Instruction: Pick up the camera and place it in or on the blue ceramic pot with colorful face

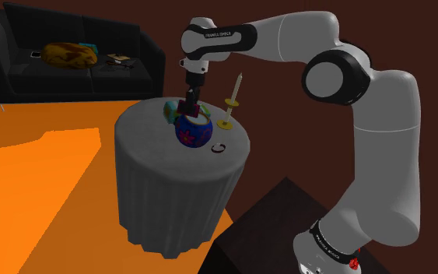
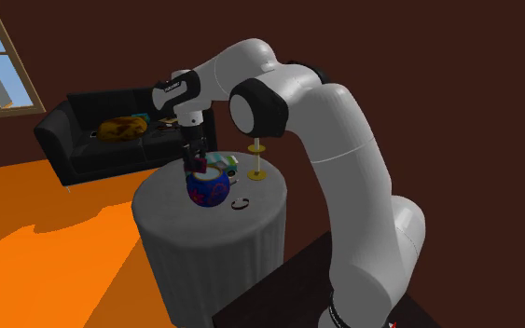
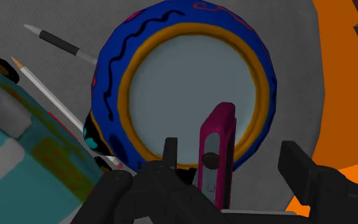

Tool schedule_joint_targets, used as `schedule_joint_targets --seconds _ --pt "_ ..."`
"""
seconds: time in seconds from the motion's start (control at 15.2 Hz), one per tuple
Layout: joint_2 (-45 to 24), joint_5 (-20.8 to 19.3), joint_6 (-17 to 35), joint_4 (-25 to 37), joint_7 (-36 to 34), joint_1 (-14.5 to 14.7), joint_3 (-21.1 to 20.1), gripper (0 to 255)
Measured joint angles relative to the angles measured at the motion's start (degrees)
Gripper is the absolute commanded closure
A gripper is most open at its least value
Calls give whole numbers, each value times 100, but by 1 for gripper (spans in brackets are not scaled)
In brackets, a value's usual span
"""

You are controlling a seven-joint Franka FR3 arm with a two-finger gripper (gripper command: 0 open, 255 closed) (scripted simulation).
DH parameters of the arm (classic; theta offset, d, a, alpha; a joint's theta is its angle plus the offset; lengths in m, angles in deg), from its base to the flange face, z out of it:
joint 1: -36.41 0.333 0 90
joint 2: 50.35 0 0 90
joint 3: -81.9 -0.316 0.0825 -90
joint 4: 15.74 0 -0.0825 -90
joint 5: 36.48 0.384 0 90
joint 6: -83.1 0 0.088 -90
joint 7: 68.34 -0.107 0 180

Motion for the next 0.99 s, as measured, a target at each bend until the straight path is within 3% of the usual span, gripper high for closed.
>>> schedule_joint_targets --seconds 0.26,0.59,0.99 --pt "0 0 0 0 0 0 0 0" --pt "-34 -16 -655 698 -32 -67 14 0" --pt "-72 -16 -763 838 -41 -78 13 0"
